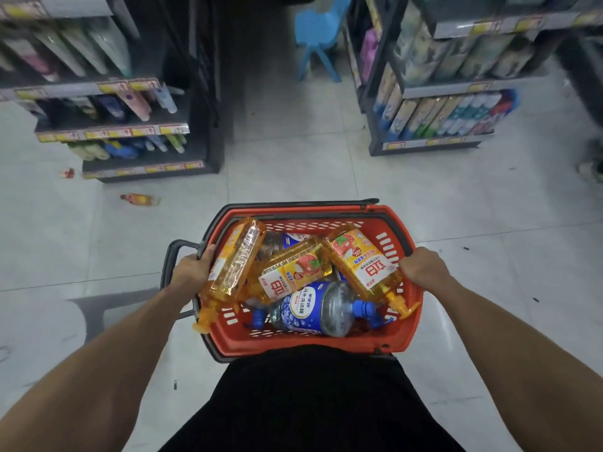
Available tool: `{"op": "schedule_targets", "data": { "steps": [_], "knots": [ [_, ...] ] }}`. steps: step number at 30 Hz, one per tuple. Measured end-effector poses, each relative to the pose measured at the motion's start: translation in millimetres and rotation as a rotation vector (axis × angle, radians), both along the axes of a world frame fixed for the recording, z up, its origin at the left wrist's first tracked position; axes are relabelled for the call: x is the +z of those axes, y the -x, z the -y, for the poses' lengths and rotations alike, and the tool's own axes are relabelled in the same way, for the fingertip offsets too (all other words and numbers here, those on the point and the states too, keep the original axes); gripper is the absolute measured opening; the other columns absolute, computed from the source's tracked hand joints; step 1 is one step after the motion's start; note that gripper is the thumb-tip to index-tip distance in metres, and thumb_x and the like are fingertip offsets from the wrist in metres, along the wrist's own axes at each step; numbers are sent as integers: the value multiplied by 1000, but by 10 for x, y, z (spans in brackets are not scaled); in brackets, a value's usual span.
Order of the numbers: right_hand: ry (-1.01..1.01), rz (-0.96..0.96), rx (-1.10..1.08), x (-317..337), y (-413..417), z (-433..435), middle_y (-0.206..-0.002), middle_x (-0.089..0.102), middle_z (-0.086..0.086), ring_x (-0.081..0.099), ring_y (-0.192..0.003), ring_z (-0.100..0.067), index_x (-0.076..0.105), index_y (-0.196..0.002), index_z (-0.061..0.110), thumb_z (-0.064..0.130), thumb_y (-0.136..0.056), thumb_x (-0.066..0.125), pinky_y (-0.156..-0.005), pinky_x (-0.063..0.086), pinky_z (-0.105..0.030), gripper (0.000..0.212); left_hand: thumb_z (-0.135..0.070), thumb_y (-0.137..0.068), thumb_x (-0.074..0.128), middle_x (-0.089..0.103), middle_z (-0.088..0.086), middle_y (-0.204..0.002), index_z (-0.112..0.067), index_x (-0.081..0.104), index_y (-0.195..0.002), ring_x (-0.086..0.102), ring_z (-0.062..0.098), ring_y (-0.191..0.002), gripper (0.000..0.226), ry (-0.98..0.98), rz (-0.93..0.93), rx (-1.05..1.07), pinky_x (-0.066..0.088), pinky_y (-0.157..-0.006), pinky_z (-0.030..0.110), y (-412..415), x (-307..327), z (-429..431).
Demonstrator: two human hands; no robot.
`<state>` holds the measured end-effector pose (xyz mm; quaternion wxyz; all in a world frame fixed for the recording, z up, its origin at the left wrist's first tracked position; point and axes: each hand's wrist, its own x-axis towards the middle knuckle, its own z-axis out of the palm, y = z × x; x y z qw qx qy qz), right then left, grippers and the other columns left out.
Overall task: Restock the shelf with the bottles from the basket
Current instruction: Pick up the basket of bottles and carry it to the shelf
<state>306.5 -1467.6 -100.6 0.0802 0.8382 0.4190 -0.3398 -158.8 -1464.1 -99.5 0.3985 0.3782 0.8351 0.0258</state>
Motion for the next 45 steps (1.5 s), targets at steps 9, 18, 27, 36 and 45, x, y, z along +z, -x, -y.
{"op": "schedule_targets", "data": {
  "steps": [9,18,27,36,45],
  "knots": [
    [33,-32,126,11,-354,-2333,-97,65,-6,66,-78,-25,62,-119,13,43,-99,56,-79,60,-40,36,-65,-102,41,68,28,-117,3,66,-123,63,45,-111,75,-2,-44,148,50,-97,47,-446,11,-1710],
    [64,-19,186,104,-233,-4007,-93,66,-7,61,-63,-20,64,-116,14,43,-98,58,-70,58,-36,35,-66,-102,41,70,28,-112,3,68,-115,65,44,-104,75,-27,-22,221,52,-90,46,-425,148,-3062],
    [43,102,170,61,239,-6051,-119,70,-18,67,-105,-37,70,-119,11,43,-85,59,-84,55,-37,47,-66,-101,40,69,26,-111,-1,65,-108,63,40,-96,71,-47,57,250,47,-83,40,33,-4,-5041],
    [83,44,193,-37,366,-7841,-105,73,-12,65,-82,-29,71,-105,17,45,-90,56,-74,54,-36,35,-59,-104,40,67,31,-119,4,68,-119,64,43,-107,70,24,23,255,43,-85,42,55,58,-6736],
    [100,26,471,37,407,-10349,-98,68,-13,62,-75,-26,62,-97,10,28,-96,55,-63,47,-29,19,-61,-103,43,66,27,-115,0,65,-109,58,36,-95,65,-13,30,577,43,-84,42,-509,-34,-7930]
  ]
}}
